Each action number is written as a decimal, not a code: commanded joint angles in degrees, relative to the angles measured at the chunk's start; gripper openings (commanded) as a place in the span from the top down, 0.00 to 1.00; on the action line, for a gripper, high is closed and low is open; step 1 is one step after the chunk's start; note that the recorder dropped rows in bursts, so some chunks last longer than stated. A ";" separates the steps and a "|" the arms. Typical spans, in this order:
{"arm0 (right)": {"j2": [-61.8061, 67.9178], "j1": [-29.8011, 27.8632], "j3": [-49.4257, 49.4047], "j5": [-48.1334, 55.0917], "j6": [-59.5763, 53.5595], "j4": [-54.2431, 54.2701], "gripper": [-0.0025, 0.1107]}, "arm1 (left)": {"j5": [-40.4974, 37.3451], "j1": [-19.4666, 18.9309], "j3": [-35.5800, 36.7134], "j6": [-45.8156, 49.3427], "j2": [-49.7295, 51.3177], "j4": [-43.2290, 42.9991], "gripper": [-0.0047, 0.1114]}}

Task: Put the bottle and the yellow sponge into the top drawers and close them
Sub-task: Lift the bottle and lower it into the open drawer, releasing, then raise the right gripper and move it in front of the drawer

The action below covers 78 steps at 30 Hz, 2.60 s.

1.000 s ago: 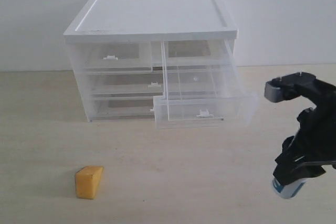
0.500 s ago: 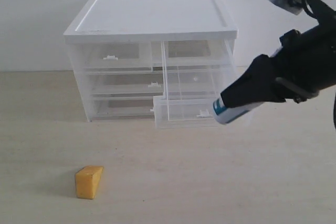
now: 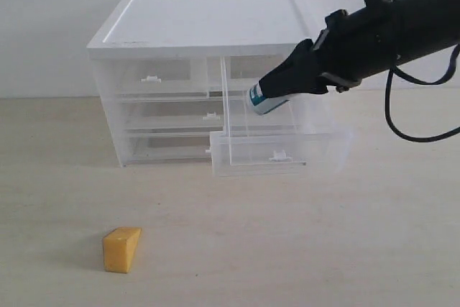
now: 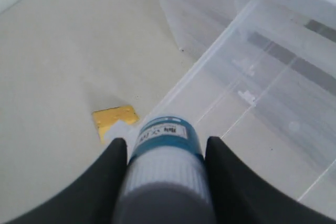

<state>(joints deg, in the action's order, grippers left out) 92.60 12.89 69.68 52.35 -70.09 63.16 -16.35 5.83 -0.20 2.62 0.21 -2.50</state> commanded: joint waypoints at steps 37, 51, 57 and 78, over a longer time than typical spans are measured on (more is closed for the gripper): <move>1.88 -0.35 2.77 -7.71 -36.14 10.60 0.37 | 0.43 -0.11 0.20 -0.05 -0.21 -0.08 0.92; -6.24 -0.35 2.77 -2.04 9.34 -20.28 0.98 | 0.43 -0.11 0.20 -0.05 -0.21 -0.08 0.92; -11.49 -0.24 1.50 -0.42 24.95 -32.58 0.98 | 0.43 -0.11 0.20 -0.05 -0.21 -0.08 0.92; -20.47 21.51 -14.41 -6.41 51.72 -52.03 0.98 | 0.43 -0.11 0.20 -0.05 -0.21 -0.08 0.92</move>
<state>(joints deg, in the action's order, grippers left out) 71.76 31.82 56.10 47.27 -22.09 14.04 -16.35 5.83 -0.20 2.62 0.21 -2.50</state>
